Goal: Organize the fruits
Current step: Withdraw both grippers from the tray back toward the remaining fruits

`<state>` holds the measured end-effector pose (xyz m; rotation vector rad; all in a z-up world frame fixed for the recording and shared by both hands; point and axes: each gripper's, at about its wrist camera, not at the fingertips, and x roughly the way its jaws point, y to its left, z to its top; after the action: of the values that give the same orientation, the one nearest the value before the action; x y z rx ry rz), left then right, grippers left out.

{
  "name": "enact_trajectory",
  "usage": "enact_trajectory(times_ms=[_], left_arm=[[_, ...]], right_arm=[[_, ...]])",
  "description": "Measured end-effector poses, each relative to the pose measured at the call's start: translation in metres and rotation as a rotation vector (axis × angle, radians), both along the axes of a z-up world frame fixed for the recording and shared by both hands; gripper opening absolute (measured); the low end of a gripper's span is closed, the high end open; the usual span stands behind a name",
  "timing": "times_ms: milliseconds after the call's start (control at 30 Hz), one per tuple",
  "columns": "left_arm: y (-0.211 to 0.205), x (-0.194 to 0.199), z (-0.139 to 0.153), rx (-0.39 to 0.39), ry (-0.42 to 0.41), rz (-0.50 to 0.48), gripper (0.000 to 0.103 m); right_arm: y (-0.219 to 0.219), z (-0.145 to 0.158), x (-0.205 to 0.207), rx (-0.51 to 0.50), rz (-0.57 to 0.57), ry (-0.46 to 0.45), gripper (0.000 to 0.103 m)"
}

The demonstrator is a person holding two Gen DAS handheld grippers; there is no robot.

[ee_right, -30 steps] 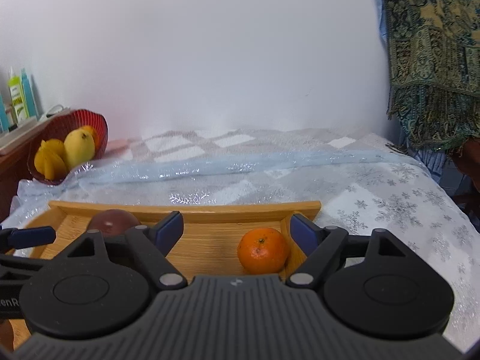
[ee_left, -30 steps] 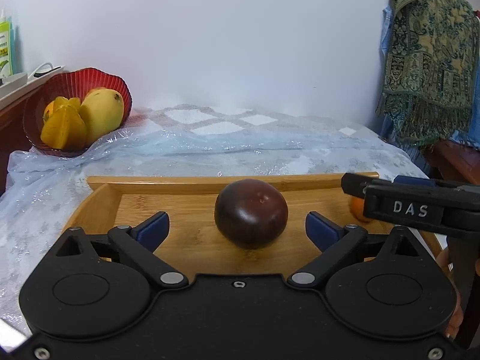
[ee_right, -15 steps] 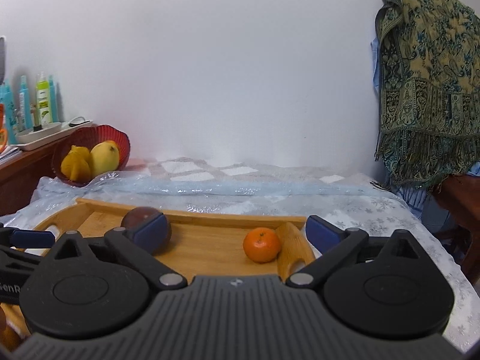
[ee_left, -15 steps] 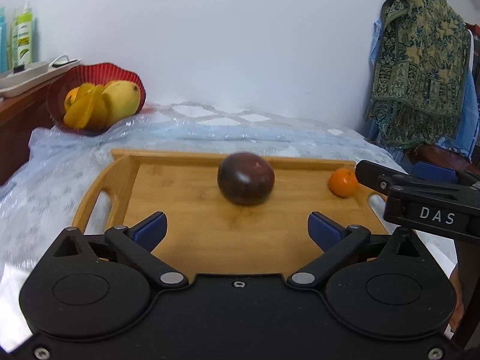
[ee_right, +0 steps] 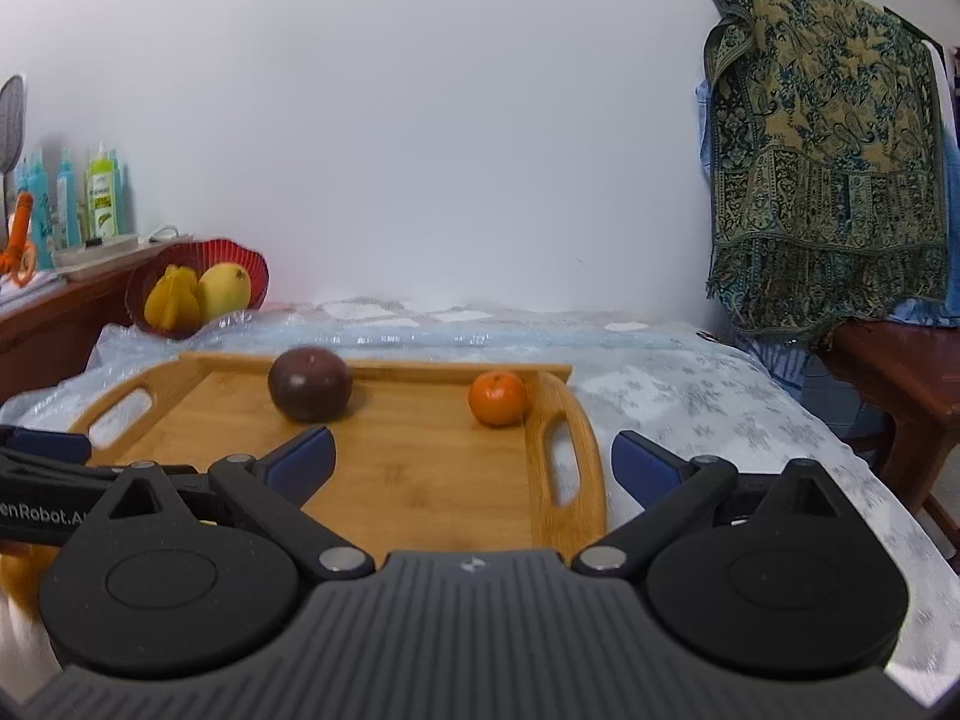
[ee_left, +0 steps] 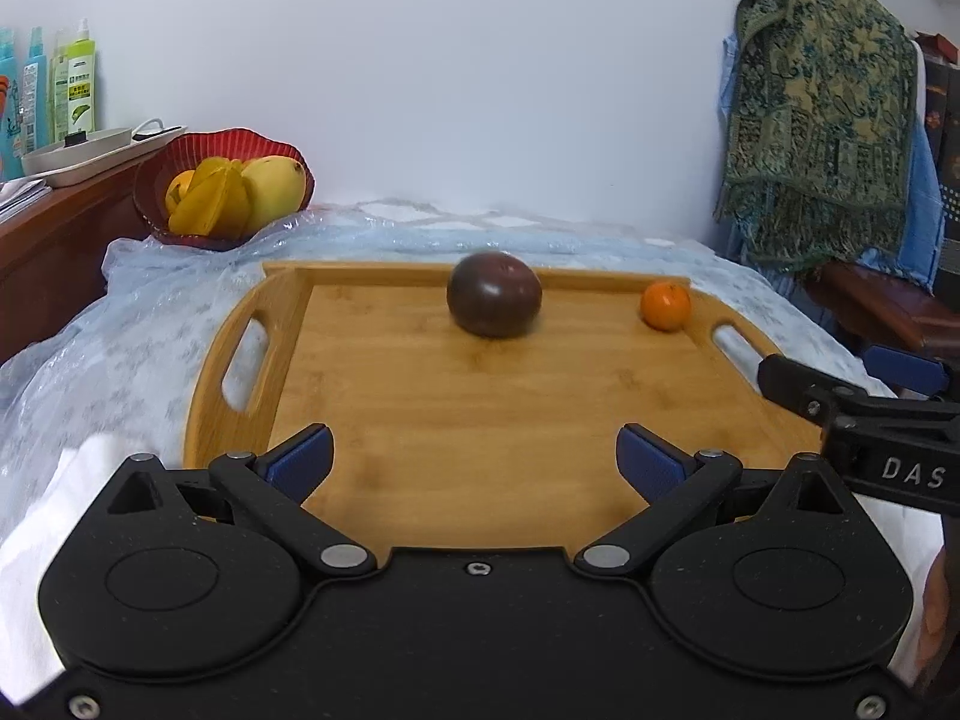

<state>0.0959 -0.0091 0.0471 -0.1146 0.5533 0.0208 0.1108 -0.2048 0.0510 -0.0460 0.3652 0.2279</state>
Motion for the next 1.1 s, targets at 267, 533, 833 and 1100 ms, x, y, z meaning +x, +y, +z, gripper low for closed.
enact_trajectory(times_ms=[267, 533, 833, 1100], left_arm=[[-0.015, -0.046, 0.000, 0.018, -0.020, -0.042, 0.103], [-0.025, -0.074, -0.007, -0.009, 0.008, -0.057, 0.103], [-0.032, -0.085, -0.007, -0.004, 0.052, -0.089, 0.097], [-0.042, -0.084, -0.008, 0.023, 0.094, -0.114, 0.080]], right_arm=[[-0.008, -0.011, -0.045, 0.011, -0.016, -0.046, 0.103], [-0.018, -0.026, -0.078, -0.023, 0.005, -0.017, 0.103], [-0.014, -0.038, -0.096, -0.078, 0.052, 0.035, 0.090], [-0.009, -0.046, -0.096, -0.067, 0.084, 0.097, 0.071]])
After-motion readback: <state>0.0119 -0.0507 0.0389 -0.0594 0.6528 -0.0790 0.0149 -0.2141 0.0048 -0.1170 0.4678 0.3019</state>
